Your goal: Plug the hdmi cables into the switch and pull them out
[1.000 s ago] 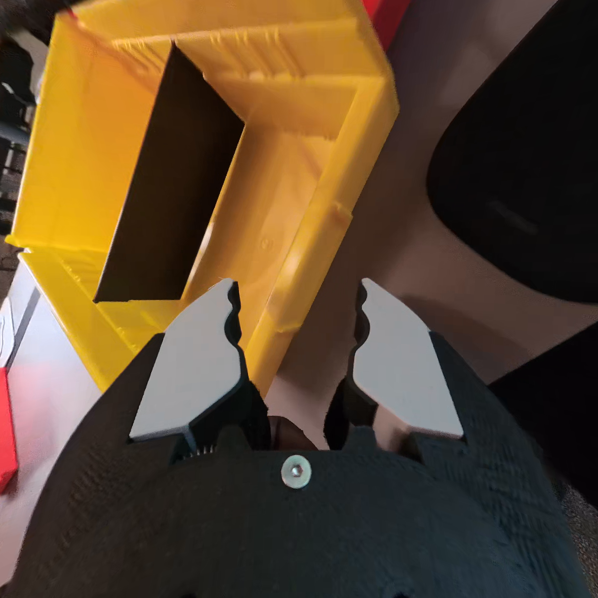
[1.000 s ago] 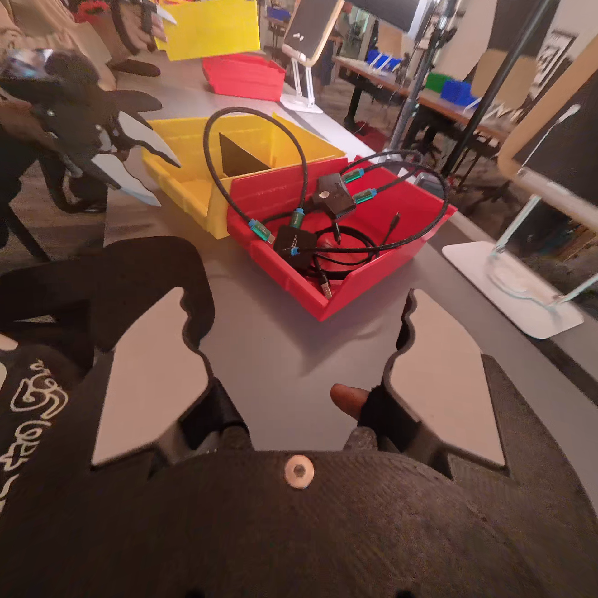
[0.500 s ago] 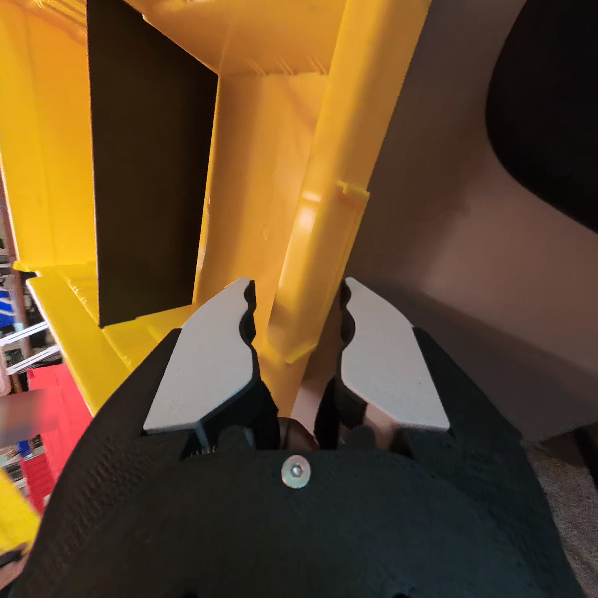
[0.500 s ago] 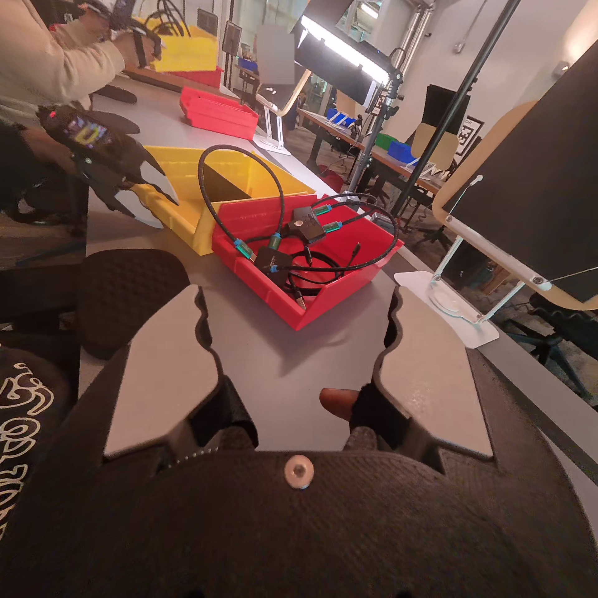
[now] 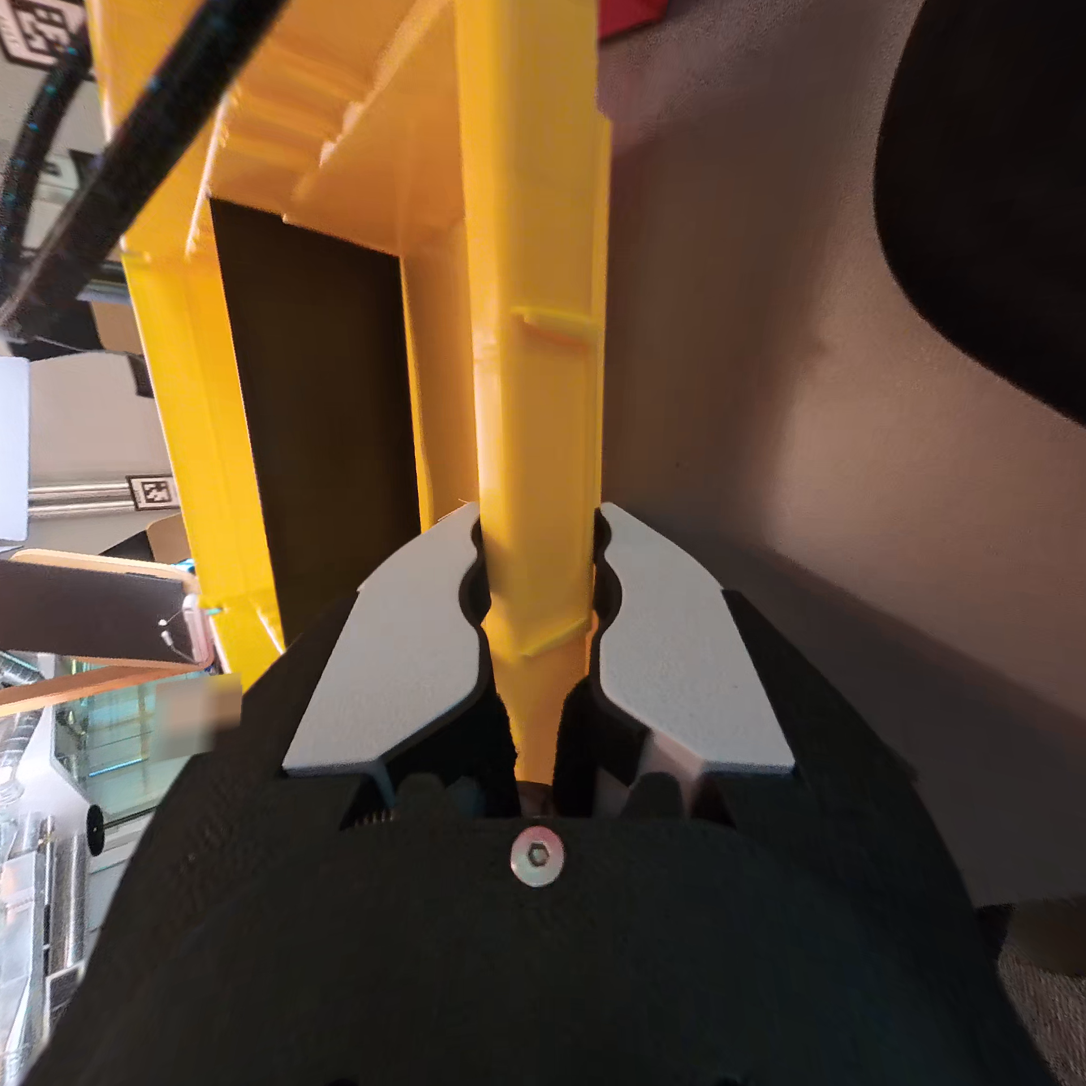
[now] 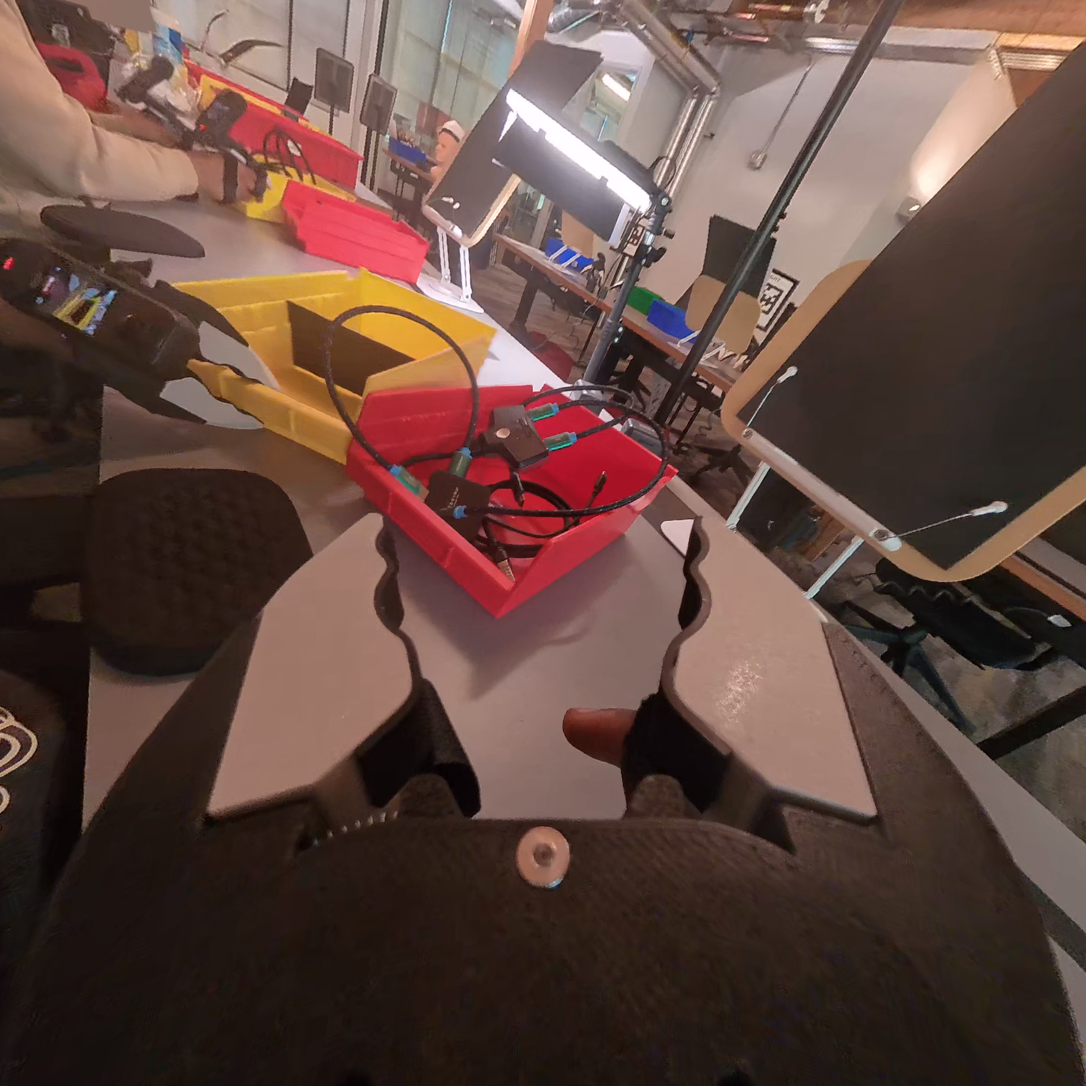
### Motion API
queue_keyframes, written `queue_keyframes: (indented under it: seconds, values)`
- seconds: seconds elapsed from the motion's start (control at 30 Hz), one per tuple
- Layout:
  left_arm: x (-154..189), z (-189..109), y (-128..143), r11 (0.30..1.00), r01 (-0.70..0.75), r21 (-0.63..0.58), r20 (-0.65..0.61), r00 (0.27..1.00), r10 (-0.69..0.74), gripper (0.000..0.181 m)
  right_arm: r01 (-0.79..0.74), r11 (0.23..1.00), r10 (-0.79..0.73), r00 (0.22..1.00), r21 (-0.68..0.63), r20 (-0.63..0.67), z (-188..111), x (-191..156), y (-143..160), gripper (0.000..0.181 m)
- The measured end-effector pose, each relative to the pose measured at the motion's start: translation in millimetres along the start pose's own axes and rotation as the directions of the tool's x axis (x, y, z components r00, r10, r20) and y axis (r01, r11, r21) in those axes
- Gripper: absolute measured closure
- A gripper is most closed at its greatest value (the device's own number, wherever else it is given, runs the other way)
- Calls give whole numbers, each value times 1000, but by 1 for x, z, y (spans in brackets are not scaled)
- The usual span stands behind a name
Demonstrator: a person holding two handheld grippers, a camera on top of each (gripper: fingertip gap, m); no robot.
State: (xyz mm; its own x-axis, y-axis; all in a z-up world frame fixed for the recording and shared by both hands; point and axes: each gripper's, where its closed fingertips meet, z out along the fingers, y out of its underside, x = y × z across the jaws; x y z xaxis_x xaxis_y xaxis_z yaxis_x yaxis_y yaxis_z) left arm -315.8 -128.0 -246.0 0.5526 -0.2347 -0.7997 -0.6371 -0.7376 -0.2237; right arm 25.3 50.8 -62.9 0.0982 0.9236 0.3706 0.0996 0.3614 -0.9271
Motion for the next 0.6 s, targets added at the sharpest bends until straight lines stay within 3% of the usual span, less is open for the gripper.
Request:
queue_keyframes:
  seconds: [0.1, 0.3, 0.6]
  values:
    - [-14, -7, 4, 999, 26, -22, 70, 997, -24, 152, 2, 1000, -2, 1000, 27, -24, -6, 5, -5, 91]
    - [-38, -18, 29, 981, -81, -175, 153, 982, 108, 152, -18, 999, 20, 999, 39, -38, -9, 11, -6, 96]
    - [-78, -48, 8, 973, -114, -201, 275, 947, 167, 152, 22, 1000, -23, 995, -6, -93, -19, 21, -6, 96]
